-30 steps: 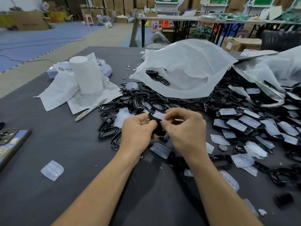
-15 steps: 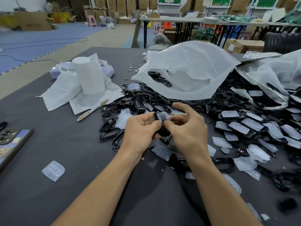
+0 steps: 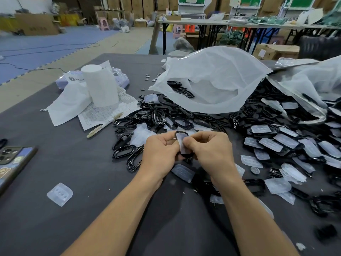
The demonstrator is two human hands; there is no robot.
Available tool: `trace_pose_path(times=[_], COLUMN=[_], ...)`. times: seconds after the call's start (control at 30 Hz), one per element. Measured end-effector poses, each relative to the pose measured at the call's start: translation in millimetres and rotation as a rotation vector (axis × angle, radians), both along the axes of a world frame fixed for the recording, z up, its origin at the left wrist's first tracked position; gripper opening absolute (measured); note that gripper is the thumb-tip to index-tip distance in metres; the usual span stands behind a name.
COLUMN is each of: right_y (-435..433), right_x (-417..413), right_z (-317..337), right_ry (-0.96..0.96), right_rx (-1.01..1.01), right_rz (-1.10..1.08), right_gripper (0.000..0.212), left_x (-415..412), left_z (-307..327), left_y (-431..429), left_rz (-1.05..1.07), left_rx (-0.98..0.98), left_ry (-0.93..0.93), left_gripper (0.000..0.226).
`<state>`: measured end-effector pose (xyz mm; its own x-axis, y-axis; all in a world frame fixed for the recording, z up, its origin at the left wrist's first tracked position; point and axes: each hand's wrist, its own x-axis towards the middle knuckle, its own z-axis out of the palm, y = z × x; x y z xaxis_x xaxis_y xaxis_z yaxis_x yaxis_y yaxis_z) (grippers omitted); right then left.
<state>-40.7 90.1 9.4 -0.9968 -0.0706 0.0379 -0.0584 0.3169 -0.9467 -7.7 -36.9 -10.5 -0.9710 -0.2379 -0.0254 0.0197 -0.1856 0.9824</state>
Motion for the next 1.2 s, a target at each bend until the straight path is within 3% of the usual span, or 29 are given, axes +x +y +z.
trace_pose_path(times=[0.13, 0.3, 0.4, 0.53, 0.6, 0.77, 0.93, 1.03, 1.1, 1.2], right_y=[-1, -5, -6, -5, -4, -5, -3, -2, -3, -4], right_x=[1, -1, -1, -2, -2, 0, -1, 0, 0, -1], right_z=[-1, -4, -5, -4, -4, -3, -3, -4, -5, -6], right_ry=[0.174, 0.224, 0.248, 0.251, 0.246, 0.257, 0.256, 0.237, 0.210, 0.184], right_rx=[0.063, 0.109, 0.126, 0.122, 0.119, 0.106, 0.144, 0.127, 0.113, 0.126], right_rz=[-0.106, -0.195, -0.200, -0.183, -0.172, -0.141, -0.169, -0.165, -0.103, -0.033], right_gripper=[0.016, 0.020, 0.019, 0.019, 0.018, 0.019, 0.022, 0.025, 0.019, 0.012], left_x=[-1, -2, -2, -2, -3, -3, -1, -3, -4, -3], left_z=[2, 3, 4, 7, 5, 5, 8, 10, 11, 11], left_y=[2, 3, 2, 2, 2, 4, 5, 5, 5, 4], left_rz=[-0.063, -0.117, -0.101, -0.053, -0.025, 0.033, 0.059, 0.098, 0.120, 0.106], left_rx=[0.078, 0.146, 0.163, 0.150, 0.136, 0.134, 0.153, 0.179, 0.206, 0.238], left_ry=[0.010, 0.013, -0.018, -0.060, -0.069, -0.066, -0.050, -0.048, -0.048, -0.033], left_gripper=[0.017, 0.036, 0.032, 0.009, 0.022, 0.013, 0.036, 0.028, 0.025, 0.041])
